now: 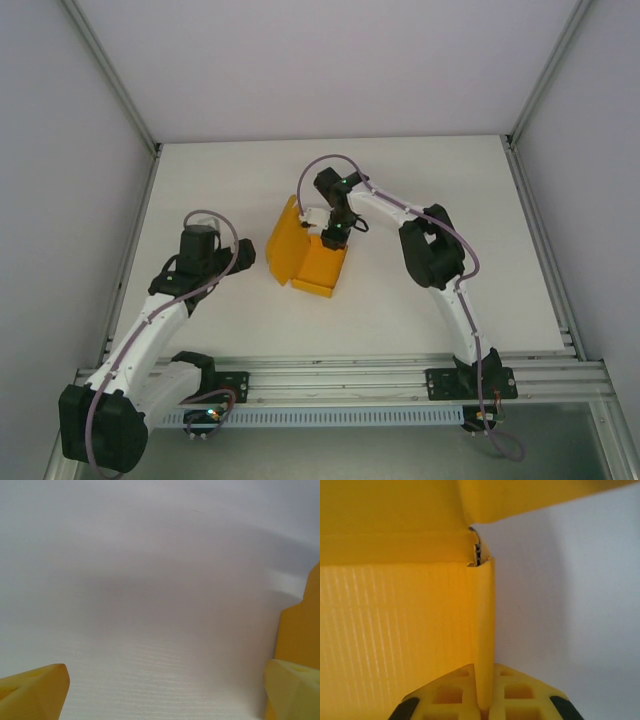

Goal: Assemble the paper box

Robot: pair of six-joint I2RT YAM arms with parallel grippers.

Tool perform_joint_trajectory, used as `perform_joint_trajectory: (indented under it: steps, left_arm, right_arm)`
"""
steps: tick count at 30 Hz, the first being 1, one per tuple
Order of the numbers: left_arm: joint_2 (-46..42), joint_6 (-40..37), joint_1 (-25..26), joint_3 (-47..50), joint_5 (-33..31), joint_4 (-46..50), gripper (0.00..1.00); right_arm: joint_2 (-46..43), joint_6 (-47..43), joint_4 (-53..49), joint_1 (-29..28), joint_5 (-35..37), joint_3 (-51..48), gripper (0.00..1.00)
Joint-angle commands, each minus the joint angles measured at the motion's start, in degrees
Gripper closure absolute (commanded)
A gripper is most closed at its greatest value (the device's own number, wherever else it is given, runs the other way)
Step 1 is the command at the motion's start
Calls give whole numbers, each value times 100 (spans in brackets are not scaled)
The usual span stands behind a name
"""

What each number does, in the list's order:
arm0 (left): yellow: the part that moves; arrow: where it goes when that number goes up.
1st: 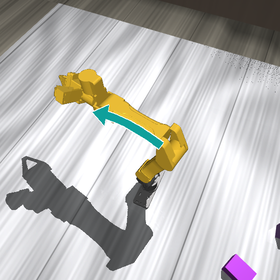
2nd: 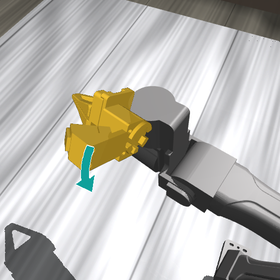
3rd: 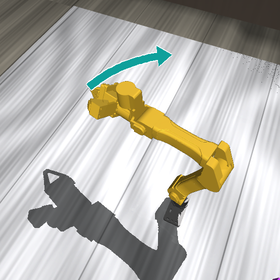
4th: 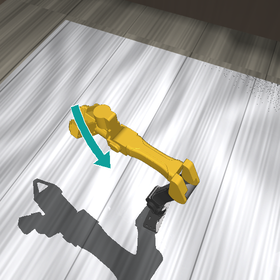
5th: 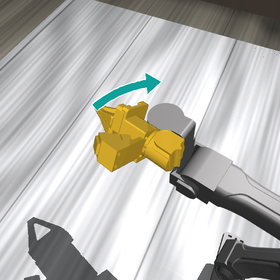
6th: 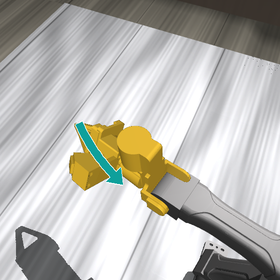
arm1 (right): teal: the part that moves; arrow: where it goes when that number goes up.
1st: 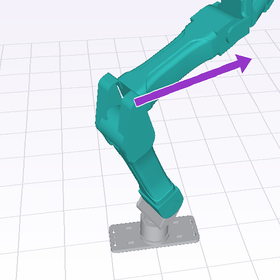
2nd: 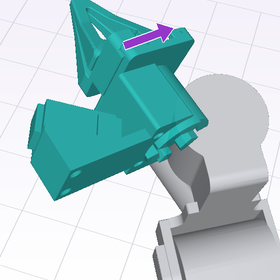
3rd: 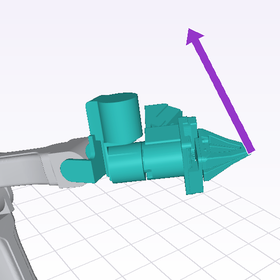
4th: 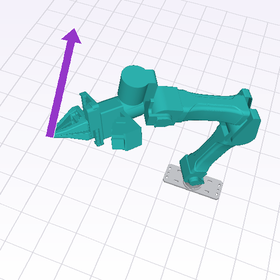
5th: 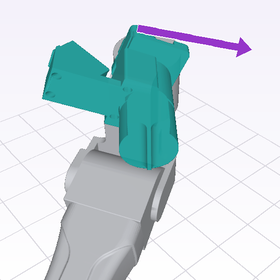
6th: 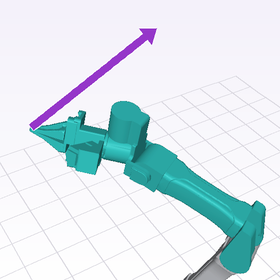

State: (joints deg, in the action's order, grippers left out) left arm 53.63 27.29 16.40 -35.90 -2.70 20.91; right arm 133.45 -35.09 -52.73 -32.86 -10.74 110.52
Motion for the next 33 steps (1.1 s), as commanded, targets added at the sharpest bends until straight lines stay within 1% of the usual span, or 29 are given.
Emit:
perform_joint_trajectory:
  steps: [1, 3, 4, 5, 9, 12, 14, 17, 20, 21, 23, 27, 29, 31, 33]
  left_arm:
    - [-65, 50, -55, 133, 77, -118, 0]
    - [17, 123, -107, 172, 139, -225, 0]
    - [80, 165, -158, 190, 202, -298, 0]
    - [157, 224, -240, 197, 311, -369, 0]
    - [513, 309, -490, 218, 1024, -1039, 0]
    - [935, 339, -574, 159, 1801, -1815, 0]
    - [1278, 318, -562, 93, 2478, -2476, 0]
    - [1807, 494, -495, 68, 3565, -3831, 0]
    - [2310, 723, -291, -89, 4402, -4948, 0]
    - [2451, 772, -204, -168, 4579, -5192, 0]
    - [2719, 812, -4, -352, 4879, -5582, 0]
    - [3135, 1015, 233, -643, 5276, -6138, 0]
    - [3286, 1122, 300, -735, 5472, -6406, 0]
    - [3401, 1163, 359, -832, 5575, -6493, 0]
    - [3512, 1117, 411, -940, 5592, -6436, 0]
  right_arm:
    - [-48, 367, 714, -139, 1141, -382, 100]
    - [-246, 619, 1301, -208, 1516, -754, 100]
    - [-428, 807, 1602, -212, 1500, -970, 100]
    - [-699, 1048, 1937, -190, 1338, -1225, 100]
    - [-1941, 1919, 2934, -28, 33, -2166, 100]
    - [-2764, 2734, 3579, 199, -994, -2710, 100]
    - [-3214, 3276, 4095, 319, -1554, -3083, 100]
    - [-3704, 3972, 4859, 425, -2102, -3596, 100]
    - [-3946, 4433, 5295, 436, -2316, -3911, 100]
    - [-3980, 4603, 5408, 431, -2301, -3987, 100]
    - [-3999, 4806, 5593, 415, -2493, -4109, 100]
    - [-3993, 4804, 5593, 264, -1976, -4279, 100]
    - [-3941, 4795, 5582, 207, -1842, -4325, 100]
    - [-3906, 4832, 5698, 137, -1698, -4411, 100]
    - [-3871, 4974, 5853, 40, -1334, -4502, 100]
